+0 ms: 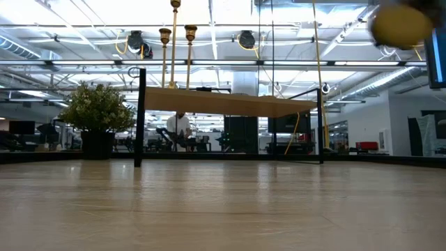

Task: Pick & Place candle stick holders
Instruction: Put the black scented candle on the shelf

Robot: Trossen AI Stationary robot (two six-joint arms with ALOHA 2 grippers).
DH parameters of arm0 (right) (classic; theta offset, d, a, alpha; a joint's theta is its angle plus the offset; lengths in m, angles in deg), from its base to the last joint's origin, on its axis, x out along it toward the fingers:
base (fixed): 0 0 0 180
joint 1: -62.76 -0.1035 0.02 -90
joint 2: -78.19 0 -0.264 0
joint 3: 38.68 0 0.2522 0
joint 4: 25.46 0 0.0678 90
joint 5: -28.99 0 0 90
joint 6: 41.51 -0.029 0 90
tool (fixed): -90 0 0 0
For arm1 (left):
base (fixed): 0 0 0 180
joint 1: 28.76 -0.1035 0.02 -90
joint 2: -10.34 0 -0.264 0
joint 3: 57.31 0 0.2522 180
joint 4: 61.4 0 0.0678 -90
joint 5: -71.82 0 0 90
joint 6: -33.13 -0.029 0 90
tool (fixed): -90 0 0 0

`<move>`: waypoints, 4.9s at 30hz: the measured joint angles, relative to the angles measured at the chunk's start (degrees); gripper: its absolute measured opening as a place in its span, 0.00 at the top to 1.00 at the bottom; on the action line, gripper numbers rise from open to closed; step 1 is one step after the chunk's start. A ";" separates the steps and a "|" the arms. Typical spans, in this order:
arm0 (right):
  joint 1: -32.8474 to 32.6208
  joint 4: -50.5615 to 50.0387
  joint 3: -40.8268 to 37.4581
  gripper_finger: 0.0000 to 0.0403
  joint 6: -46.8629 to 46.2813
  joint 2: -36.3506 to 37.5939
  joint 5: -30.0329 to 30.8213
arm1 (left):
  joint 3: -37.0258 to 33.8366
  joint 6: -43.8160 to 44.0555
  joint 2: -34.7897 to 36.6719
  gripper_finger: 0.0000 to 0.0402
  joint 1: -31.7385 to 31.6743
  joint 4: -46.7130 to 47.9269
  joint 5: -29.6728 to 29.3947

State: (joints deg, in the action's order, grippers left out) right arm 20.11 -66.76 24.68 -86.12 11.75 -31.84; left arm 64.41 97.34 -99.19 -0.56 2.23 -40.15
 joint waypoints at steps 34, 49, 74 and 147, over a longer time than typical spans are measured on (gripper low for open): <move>38.16 112.68 -30.96 0.27 14.87 -0.28 -7.87 | 0.00 -7.02 0.00 0.19 -2.64 30.67 -6.93; 35.37 117.28 -30.22 0.27 -6.70 -4.75 -18.98 | 0.00 -10.74 0.00 0.19 -5.94 22.77 -19.51; 29.79 115.55 -30.20 0.27 -25.21 -4.69 -27.87 | 0.00 -67.91 0.00 0.19 -6.38 -33.25 -17.88; 29.78 106.61 -30.17 0.27 -28.44 -4.67 -26.39 | 0.02 -68.99 -1.62 0.04 -13.49 -28.73 0.01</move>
State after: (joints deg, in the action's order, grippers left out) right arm 49.89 39.85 -5.50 -114.57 7.08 -58.23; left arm 64.43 28.35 -100.81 -14.04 -26.50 -40.14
